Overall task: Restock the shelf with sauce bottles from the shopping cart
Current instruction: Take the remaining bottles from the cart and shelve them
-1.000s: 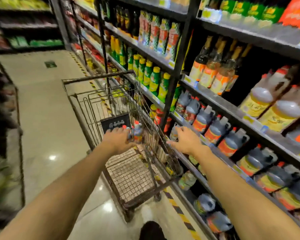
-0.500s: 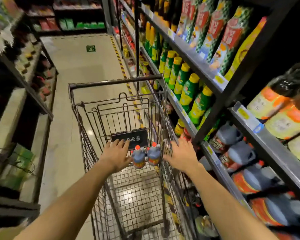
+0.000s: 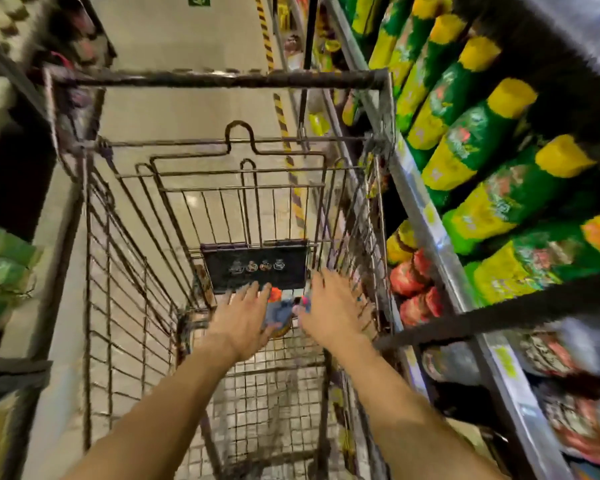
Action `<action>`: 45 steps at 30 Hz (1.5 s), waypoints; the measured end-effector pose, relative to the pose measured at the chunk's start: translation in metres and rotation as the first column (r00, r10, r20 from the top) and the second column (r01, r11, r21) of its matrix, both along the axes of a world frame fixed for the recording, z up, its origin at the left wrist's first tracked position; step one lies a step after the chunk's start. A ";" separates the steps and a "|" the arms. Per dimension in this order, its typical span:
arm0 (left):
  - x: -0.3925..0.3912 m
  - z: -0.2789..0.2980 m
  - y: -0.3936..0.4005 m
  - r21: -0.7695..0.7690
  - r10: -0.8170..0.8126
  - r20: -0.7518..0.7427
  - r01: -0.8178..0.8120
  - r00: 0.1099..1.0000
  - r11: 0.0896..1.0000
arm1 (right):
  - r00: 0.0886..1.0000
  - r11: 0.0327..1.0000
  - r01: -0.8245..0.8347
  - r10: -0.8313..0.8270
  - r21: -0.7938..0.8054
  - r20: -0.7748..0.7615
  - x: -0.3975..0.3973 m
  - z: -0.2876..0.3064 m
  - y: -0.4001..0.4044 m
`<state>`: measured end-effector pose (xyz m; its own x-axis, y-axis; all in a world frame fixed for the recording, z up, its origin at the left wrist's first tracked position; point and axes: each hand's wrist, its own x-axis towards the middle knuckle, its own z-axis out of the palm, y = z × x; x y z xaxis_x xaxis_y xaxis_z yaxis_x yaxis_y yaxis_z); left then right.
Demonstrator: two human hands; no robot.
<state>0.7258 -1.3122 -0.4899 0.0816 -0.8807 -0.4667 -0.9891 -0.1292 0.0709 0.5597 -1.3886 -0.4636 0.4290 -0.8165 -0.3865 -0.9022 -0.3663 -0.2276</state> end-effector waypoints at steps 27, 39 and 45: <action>0.005 -0.056 0.017 -0.004 0.258 -0.394 -0.282 0.882 0.959 | 0.999 0.978 -0.036 0.033 0.204 0.017 -0.016 -0.035 0.036; 0.011 -0.066 0.116 0.086 0.358 -0.610 -0.389 0.707 0.917 | 0.930 0.889 0.139 -0.269 0.437 0.252 -0.032 -0.066 0.104; 0.012 -0.093 0.131 0.271 0.565 -0.656 -0.543 0.500 0.795 | 0.763 0.787 0.289 -0.533 0.545 0.365 -0.056 -0.107 0.123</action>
<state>0.7377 -1.1811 -0.5826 0.2041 -0.7567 -0.6211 -0.3771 -0.6463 0.6634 0.5038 -1.2660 -0.5708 0.3150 -0.7511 -0.5801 -0.6629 0.2633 -0.7009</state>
